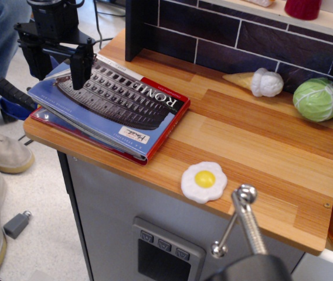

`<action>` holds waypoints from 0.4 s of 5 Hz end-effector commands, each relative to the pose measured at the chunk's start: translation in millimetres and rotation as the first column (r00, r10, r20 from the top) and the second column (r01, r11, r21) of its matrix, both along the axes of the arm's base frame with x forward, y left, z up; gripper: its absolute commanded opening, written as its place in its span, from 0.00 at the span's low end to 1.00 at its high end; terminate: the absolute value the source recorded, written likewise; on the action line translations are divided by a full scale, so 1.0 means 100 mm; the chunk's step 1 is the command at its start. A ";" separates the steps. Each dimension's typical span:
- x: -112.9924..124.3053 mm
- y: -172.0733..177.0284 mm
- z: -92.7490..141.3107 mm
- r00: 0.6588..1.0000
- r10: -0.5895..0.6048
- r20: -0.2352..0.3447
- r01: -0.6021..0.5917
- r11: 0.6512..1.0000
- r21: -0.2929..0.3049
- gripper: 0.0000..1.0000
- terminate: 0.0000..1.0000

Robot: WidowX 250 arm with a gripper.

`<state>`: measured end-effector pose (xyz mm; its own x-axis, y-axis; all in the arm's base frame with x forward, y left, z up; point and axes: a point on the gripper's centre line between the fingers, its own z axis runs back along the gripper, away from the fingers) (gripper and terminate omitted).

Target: Open book

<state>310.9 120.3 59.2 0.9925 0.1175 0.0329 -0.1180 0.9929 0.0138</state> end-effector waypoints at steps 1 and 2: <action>0.18 0.23 0.09 0.999 -0.054 -0.004 0.054 0.996 0.065 1.00 0.00; 0.20 0.27 0.03 0.997 -0.071 -0.002 0.071 0.995 0.073 1.00 0.00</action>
